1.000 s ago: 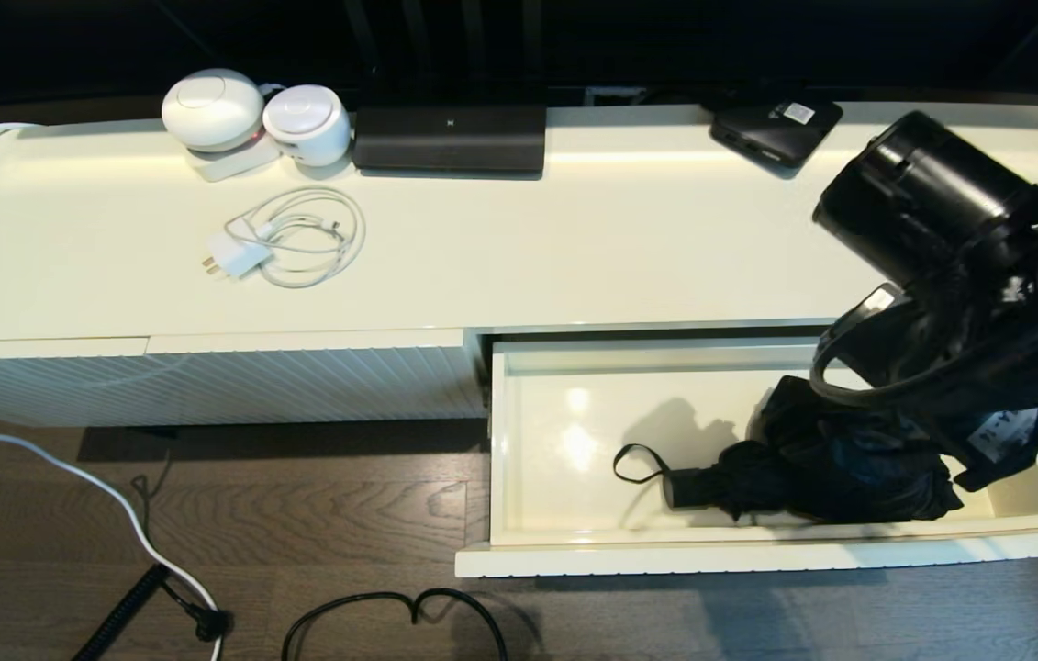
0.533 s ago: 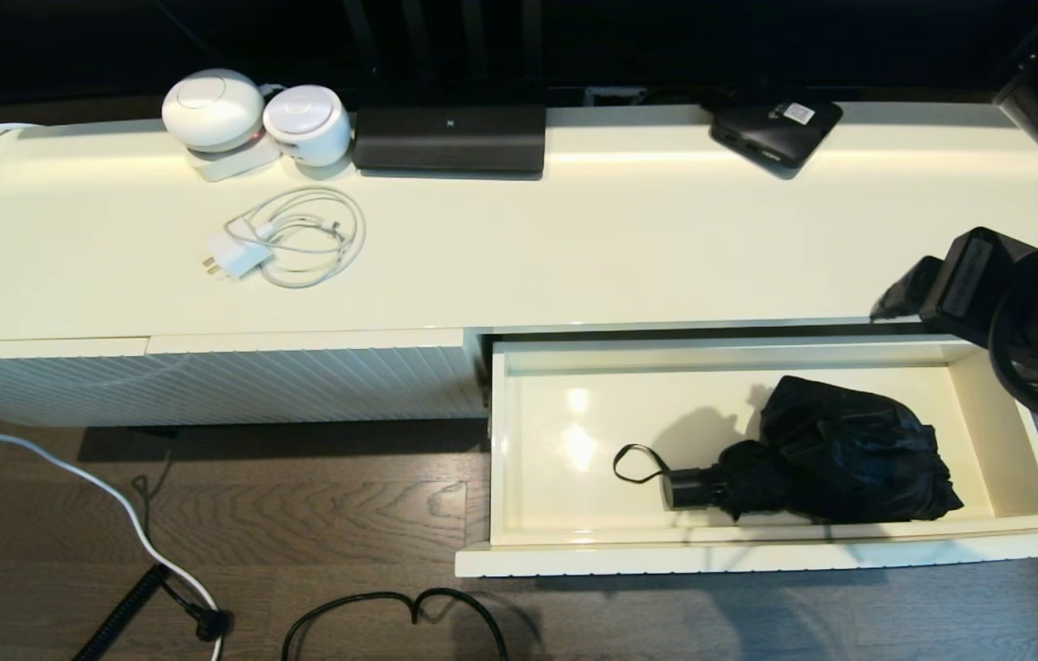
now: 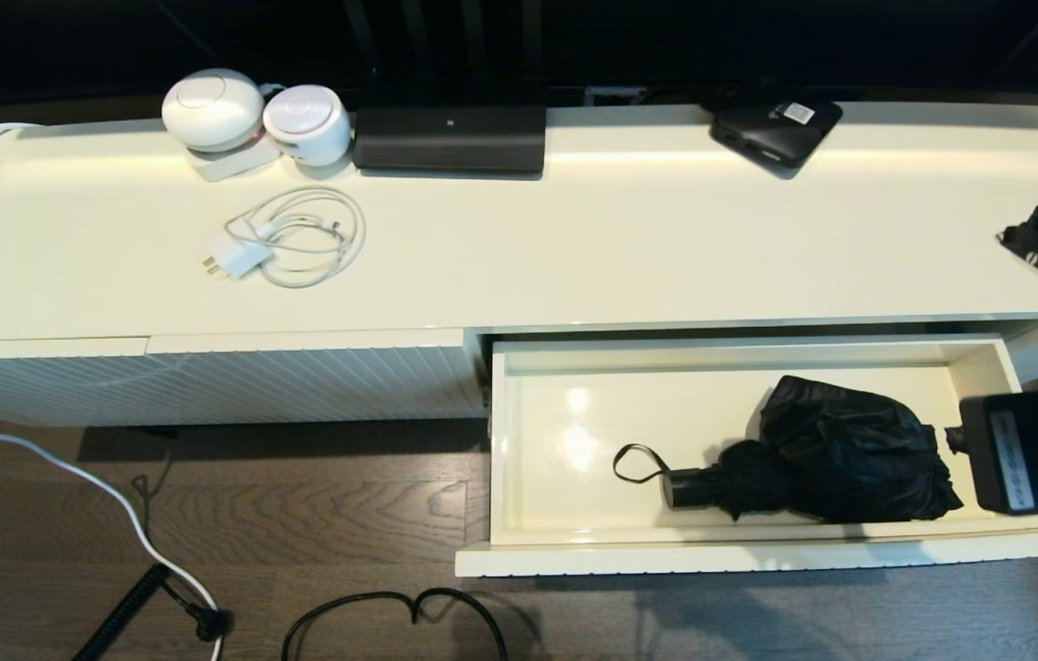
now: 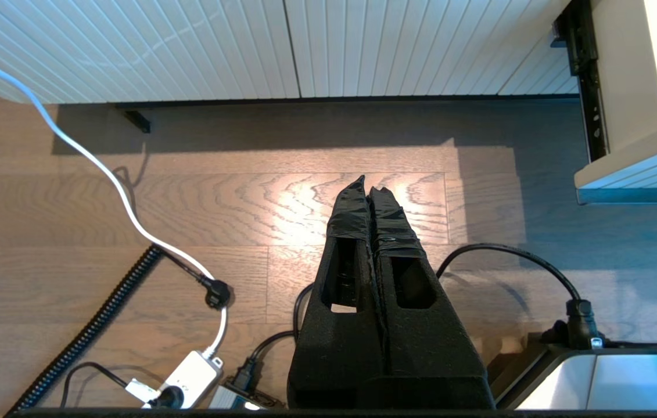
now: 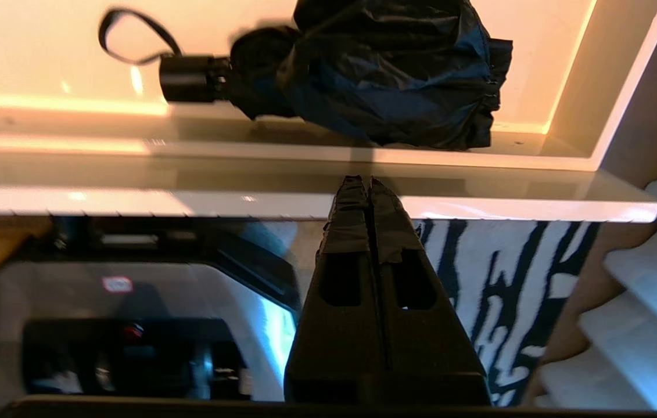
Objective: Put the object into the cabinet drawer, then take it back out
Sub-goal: Close the drawer
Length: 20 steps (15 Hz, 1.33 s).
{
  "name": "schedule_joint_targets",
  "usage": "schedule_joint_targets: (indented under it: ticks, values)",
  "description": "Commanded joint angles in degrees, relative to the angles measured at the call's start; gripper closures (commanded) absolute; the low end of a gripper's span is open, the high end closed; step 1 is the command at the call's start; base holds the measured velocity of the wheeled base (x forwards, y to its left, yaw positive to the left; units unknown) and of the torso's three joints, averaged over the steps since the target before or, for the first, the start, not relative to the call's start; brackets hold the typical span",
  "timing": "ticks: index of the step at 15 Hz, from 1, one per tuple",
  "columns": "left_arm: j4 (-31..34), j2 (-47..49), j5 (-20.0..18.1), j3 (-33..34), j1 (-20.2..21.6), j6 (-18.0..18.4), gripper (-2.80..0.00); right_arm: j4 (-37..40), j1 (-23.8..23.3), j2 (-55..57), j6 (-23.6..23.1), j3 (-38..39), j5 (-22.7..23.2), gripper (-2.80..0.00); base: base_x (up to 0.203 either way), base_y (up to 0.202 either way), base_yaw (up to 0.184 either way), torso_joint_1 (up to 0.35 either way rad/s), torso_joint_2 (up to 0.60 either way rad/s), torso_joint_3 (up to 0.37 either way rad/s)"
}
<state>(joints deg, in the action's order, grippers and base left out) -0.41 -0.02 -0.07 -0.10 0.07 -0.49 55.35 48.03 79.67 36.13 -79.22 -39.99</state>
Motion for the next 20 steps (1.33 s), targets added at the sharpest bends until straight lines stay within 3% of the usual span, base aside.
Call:
schedule_joint_targets:
  ticks: [1,4,7,10,12,15,20]
  values:
    - [0.0,-0.2,0.0,0.0,0.0,0.0,0.00,-0.1,0.9,-4.2,-4.4,4.0,0.4,0.00,0.000,0.000,0.000,0.000,0.00,0.000]
    - [0.0,-0.1,0.0,0.1,0.0,0.0,0.00,-1.4,0.8,-9.3,-23.4,8.6,1.0,0.00,0.000,0.000,0.000,0.000,0.00,0.000]
    - [0.0,-0.2,0.0,0.0,0.0,0.0,0.00,-7.6,0.5,-16.4,-44.0,17.2,2.1,0.00,0.000,0.000,0.000,0.000,0.00,0.000]
    - [0.0,-0.2,0.0,0.0,0.0,0.0,0.00,-15.6,0.3,-22.5,-65.4,25.1,9.1,0.00,0.000,0.000,0.000,0.000,0.00,0.000]
    - [0.0,-0.2,0.0,0.1,0.0,0.0,0.00,-21.2,0.3,-24.9,-76.6,29.7,17.5,0.00,0.000,0.000,0.000,0.000,0.00,0.000]
    - [0.0,-0.2,0.0,0.0,0.0,0.0,0.00,-28.4,0.7,-24.2,-80.6,35.6,24.9,0.00,0.000,0.000,0.000,0.000,0.00,0.000]
    - [0.0,-0.2,0.0,0.0,0.0,0.0,0.00,-41.1,0.8,-17.9,-88.5,43.7,26.2,0.00,0.000,0.000,0.000,0.000,0.00,0.000]
